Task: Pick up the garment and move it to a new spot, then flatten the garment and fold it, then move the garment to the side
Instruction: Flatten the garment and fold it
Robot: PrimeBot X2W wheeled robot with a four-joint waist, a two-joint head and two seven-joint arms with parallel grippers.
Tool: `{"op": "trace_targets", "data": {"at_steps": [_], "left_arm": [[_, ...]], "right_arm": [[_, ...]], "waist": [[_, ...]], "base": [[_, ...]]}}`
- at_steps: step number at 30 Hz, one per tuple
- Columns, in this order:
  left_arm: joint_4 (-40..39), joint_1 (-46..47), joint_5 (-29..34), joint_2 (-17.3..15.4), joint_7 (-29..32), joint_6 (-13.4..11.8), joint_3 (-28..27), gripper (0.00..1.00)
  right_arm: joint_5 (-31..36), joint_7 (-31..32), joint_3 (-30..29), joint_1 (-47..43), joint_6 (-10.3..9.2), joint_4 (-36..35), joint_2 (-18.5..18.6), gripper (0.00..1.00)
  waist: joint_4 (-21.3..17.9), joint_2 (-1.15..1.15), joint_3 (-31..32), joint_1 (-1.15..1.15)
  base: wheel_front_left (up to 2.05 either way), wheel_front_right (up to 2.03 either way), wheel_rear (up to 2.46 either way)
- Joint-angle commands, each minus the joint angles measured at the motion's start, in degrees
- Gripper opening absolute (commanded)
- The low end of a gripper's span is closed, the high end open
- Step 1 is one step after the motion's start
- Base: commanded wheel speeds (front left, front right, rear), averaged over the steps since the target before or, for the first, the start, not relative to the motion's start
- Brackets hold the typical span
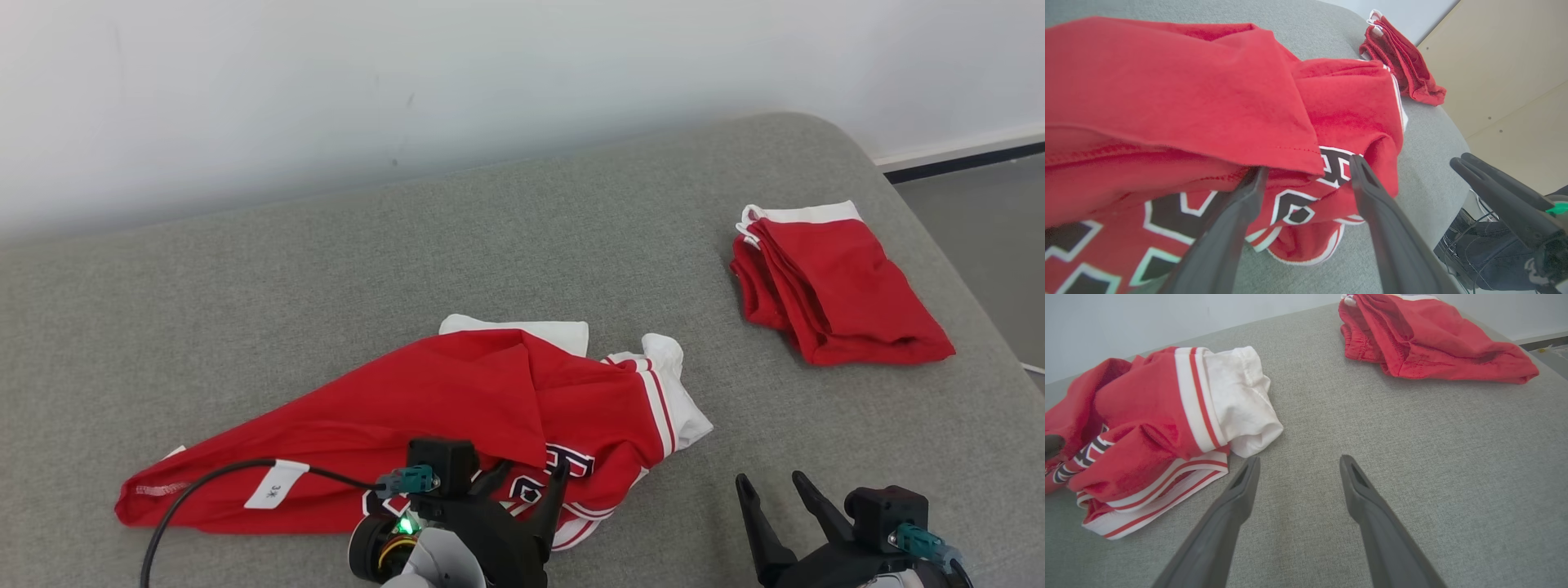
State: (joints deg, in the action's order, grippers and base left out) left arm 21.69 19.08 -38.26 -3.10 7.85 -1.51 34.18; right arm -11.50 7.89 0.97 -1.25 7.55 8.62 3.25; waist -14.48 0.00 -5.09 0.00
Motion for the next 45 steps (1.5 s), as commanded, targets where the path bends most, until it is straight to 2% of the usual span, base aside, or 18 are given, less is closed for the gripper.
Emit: {"op": "trace_targets", "data": {"at_steps": [1, 2, 3, 4, 5, 10, 16, 17, 24, 28, 33, 37, 45], "left_arm": [[0.6, 0.8, -0.2, 0.1, -0.2, 0.0, 0.5, 1.0], [1.0, 1.1, -0.2, 0.1, -0.1, -0.1, 0.8, 1.0], [1.2, 1.4, -0.1, 0.1, -0.4, -0.2, 1.0, 0.89], [1.4, 1.6, -0.1, 0.1, -0.9, -0.2, 1.1, 0.41], [1.5, 1.8, 0.1, 0.1, -1.5, -0.3, 1.2, 0.0], [0.3, 2.9, -0.2, -0.1, -6.3, -1.0, -1.2, 0.0], [-6.8, 0.2, -3.4, -3.3, -11.9, -3.2, -9.1, 0.0], [-6.8, 0.2, -3.4, -3.3, -11.9, -3.2, -9.1, 0.0], [-17.9, -6.8, -6.2, -9.7, -12.3, -8.8, -17.9, 0.0], [-21.9, -12.1, -7.5, -11.7, -11.6, -11.3, -20.9, 0.0], [-24.8, -17.1, -7.6, -11.6, -10.8, -12.9, -20.2, 0.0], [-23.1, -18.4, -6.8, -11.7, -11.2, -13.6, -19.5, 0.0], [-21.0, -17.7, -7.0, -11.2, -10.9, -12.5, -18.3, 0.0]], "right_arm": [[-0.2, -0.4, -0.1, 0.1, -0.11, 0.3, 0.0, 1.0], [-0.2, -0.5, -0.1, 0.2, -0.11, 0.3, -0.1, 1.0], [-0.2, -0.4, -0.1, 0.3, -0.11, 0.4, -0.1, 1.0], [-0.2, -0.5, -0.2, 0.4, -0.11, 0.5, -0.1, 1.0], [-0.2, -0.7, -0.3, 0.4, -0.11, 0.5, -0.1, 1.0], [-0.4, -1.1, -0.6, 0.3, -0.11, 0.9, -0.2, 1.0], [-0.3, -1.4, -1.6, -0.4, -0.11, 0.7, -0.3, 1.0], [-0.3, -1.4, -1.6, -0.4, -0.11, 0.7, -0.3, 1.0], [0.4, -1.3, -3.5, -1.0, -0.11, 0.2, -0.3, 1.0], [0.6, -0.9, -4.8, -1.0, -0.11, -0.5, -0.3, 1.0], [1.5, -0.1, -5.4, 0.0, -0.11, -1.8, 0.4, 1.0], [2.0, 1.4, -4.5, 2.7, -0.11, -3.0, 1.5, 1.0], [4.1, 8.2, -2.1, 7.3, -0.11, -1.0, 5.1, 1.0]], "waist": [[-0.3, 0.0, -0.4, 0.0], [-0.4, 0.0, -0.5, 0.0], [-0.4, 0.0, -0.5, 0.0], [-0.4, 0.0, -0.6, 0.0], [-0.4, 0.0, -0.6, 0.0], [0.5, 0.0, -0.4, 0.0], [3.1, 0.0, 0.1, 0.0], [3.1, 0.0, 0.1, 0.0], [7.6, 0.0, 0.3, 0.0], [9.8, 0.0, 0.3, 0.0], [11.9, 0.0, -0.1, 0.0], [13.1, 0.0, -0.5, 0.0], [14.1, 0.0, -0.7, 0.0]], "base": [[0.0, 0.0, 0.0], [0.0, 0.0, 0.0], [0.0, 0.0, 0.0], [0.0, 0.0, 0.0], [0.0, 0.0, 0.0], [0.0, 0.0, 0.0], [0.0, 0.0, 0.0], [0.0, 0.0, 0.0], [0.0, 0.0, 0.0], [0.0, 0.0, 0.0], [0.0, 0.0, 0.0], [0.0, 0.0, 0.0], [0.0, 0.0, 0.0]]}}
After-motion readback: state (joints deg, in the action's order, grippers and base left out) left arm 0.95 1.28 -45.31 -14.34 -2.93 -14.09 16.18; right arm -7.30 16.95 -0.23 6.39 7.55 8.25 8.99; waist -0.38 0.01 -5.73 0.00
